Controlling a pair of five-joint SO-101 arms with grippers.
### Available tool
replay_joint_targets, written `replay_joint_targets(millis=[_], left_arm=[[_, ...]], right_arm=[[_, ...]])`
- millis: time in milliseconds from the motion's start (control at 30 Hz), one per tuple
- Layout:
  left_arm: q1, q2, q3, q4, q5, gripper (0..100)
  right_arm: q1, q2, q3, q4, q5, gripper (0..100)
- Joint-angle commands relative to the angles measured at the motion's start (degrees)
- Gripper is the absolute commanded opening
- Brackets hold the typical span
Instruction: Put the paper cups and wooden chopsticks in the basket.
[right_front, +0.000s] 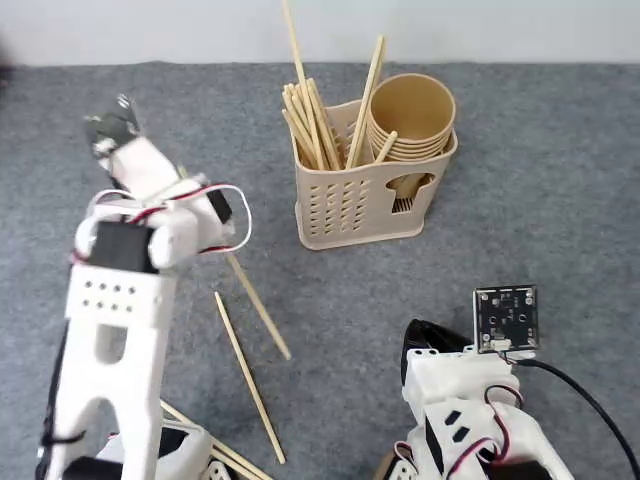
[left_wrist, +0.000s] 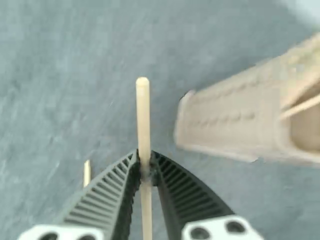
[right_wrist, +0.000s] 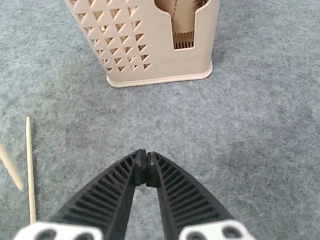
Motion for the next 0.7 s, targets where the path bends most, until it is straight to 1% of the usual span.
replay_joint_targets(millis=[0,100,267,467,600,667], left_arm=[[0.1,-4.0,-10.2,0.0,0.0,1],[0.1,-3.8,-18.7,-0.4,-1.2,1],[0.0,-0.8,-27.1,-7.9,-2.3,1],[-0.1,6.6,-29.1,-19.2,-2.4,2],[0.0,10.3,-30.0,-27.3,-2.0,7],[0.2,12.1,-31.0,-30.2,-1.9,8]], right_arm=[[0.7,1.5,-0.4,-1.1,0.1,0.8],[0.7,1.5,-0.4,-1.1,0.1,0.8],[0.7,1.5,-0.4,-1.1,0.1,0.8],[0.7,1.5,-0.4,-1.1,0.1,0.8],[0.7,1.5,-0.4,-1.1,0.1,0.8],[0.7,1.5,-0.4,-1.1,0.1,0.8]])
